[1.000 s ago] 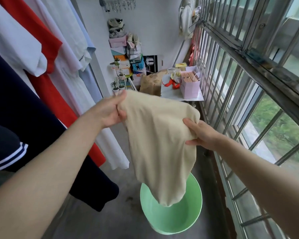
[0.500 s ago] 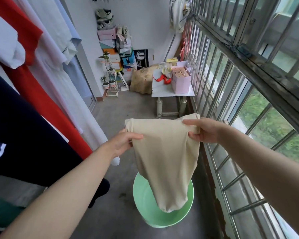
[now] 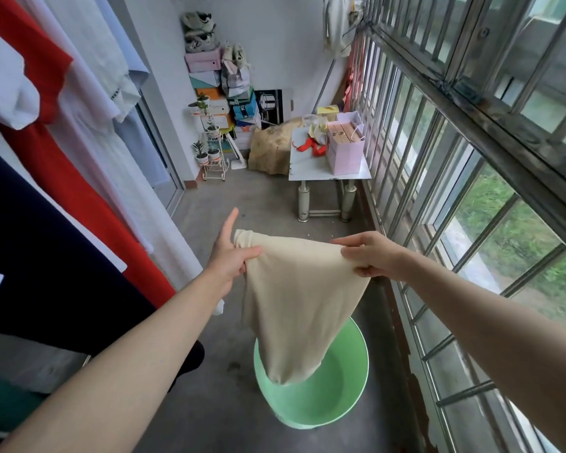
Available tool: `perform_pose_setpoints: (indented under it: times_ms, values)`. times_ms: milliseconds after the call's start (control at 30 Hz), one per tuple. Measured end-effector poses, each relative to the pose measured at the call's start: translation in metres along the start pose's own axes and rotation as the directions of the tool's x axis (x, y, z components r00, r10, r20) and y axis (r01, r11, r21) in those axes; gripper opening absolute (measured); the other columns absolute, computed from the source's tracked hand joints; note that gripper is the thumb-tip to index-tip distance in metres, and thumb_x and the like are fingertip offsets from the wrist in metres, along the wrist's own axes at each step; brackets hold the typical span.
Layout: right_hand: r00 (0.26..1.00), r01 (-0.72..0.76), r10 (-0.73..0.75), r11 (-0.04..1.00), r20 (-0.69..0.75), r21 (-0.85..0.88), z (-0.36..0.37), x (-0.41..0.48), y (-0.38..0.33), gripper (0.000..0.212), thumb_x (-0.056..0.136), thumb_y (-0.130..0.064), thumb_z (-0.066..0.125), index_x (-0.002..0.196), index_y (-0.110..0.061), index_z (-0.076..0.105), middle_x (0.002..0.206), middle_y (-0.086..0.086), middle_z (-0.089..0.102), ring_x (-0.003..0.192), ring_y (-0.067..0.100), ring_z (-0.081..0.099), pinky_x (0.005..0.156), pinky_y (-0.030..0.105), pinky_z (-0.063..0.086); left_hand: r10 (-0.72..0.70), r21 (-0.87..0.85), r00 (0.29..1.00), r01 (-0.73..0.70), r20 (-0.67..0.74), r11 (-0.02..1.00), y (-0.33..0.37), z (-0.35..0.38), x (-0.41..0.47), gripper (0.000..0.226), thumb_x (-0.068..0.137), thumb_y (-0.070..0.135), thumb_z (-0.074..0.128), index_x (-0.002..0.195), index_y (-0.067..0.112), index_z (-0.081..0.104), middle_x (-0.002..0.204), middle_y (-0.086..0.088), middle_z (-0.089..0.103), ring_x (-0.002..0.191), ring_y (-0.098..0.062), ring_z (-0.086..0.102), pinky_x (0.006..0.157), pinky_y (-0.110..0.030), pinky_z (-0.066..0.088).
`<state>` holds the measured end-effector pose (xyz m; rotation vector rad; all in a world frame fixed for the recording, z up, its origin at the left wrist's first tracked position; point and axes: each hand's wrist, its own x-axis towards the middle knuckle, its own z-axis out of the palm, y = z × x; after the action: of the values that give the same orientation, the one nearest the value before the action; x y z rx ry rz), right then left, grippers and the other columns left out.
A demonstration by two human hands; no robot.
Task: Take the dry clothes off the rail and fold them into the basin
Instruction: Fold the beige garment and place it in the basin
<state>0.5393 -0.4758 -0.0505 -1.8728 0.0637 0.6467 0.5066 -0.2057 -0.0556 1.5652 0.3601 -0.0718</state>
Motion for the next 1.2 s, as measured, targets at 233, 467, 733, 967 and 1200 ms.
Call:
perform_pose_setpoints:
  times_ms: [233, 467, 733, 967, 1200]
  values:
    - [0.963, 0.187, -0.262, 0.470, 0.066, -0.863, 0.010, 0.008, 0.006, 0.060, 0.064, -0.004, 0.073, 0.121, -0.020, 0.061, 0.112, 0.007, 0.063, 0.102, 0.024, 0.056, 0.080, 0.030, 0.046, -0.027, 0.372, 0.994, -0.013, 0.103, 0.928, 0.004, 0.002, -0.011, 0.035, 0.087, -0.007, 0.051, 0.113, 0.011, 0.066, 0.071, 0.006, 0.054, 0.041, 0.001, 0.042, 0.041, -0.011, 0.031]
    - [0.899, 0.012, -0.412, 0.358, -0.147, -0.934, 0.008, 0.013, 0.021, 0.049, 0.074, 0.002, 0.041, 0.107, -0.025, 0.066, 0.103, 0.000, 0.063, 0.090, 0.027, 0.063, 0.059, 0.031, 0.048, -0.086, 0.573, 0.989, 0.003, 0.118, 0.819, -0.001, 0.012, -0.017, 0.050, 0.067, -0.004, 0.075, 0.115, 0.007, 0.064, 0.089, -0.001, 0.061, 0.077, -0.012, 0.056, 0.057, -0.013, 0.043]
    - [0.915, -0.155, -0.328, 0.255, -0.236, -0.954, 0.001, 0.004, 0.021, 0.018, 0.087, -0.011, 0.053, 0.100, -0.014, 0.066, 0.099, 0.004, 0.056, 0.090, 0.025, 0.061, 0.056, 0.030, 0.041, 0.026, 0.896, 0.997, -0.074, 0.070, 0.438, -0.008, 0.034, -0.021, 0.032, 0.071, 0.011, 0.070, 0.102, 0.021, 0.068, 0.103, -0.004, 0.069, 0.096, -0.027, 0.063, 0.077, -0.032, 0.052]
    - [0.898, 0.027, -0.370, 0.584, -0.237, -0.811, -0.016, -0.005, 0.037, 0.017, 0.079, -0.025, 0.072, 0.093, -0.017, 0.069, 0.103, 0.000, 0.053, 0.102, 0.015, 0.050, 0.076, 0.039, 0.052, 0.157, 0.880, 0.980, -0.181, 0.123, 0.439, -0.006, 0.013, -0.012, 0.016, 0.074, 0.029, 0.074, 0.089, 0.029, 0.069, 0.127, 0.000, 0.043, 0.120, -0.026, 0.043, 0.099, -0.030, 0.038]
    - [0.984, 0.120, -0.065, 0.931, -0.166, 0.344, -0.017, -0.030, 0.040, 0.021, 0.087, -0.011, 0.065, 0.107, -0.010, 0.061, 0.099, 0.006, 0.064, 0.094, 0.019, 0.062, 0.085, 0.038, 0.055, 0.225, 0.523, 0.939, -0.332, 0.258, 0.785, 0.019, -0.001, -0.021, 0.021, 0.074, 0.012, 0.079, 0.075, 0.015, 0.058, 0.069, 0.004, 0.055, 0.064, -0.006, 0.048, 0.059, -0.019, 0.036]
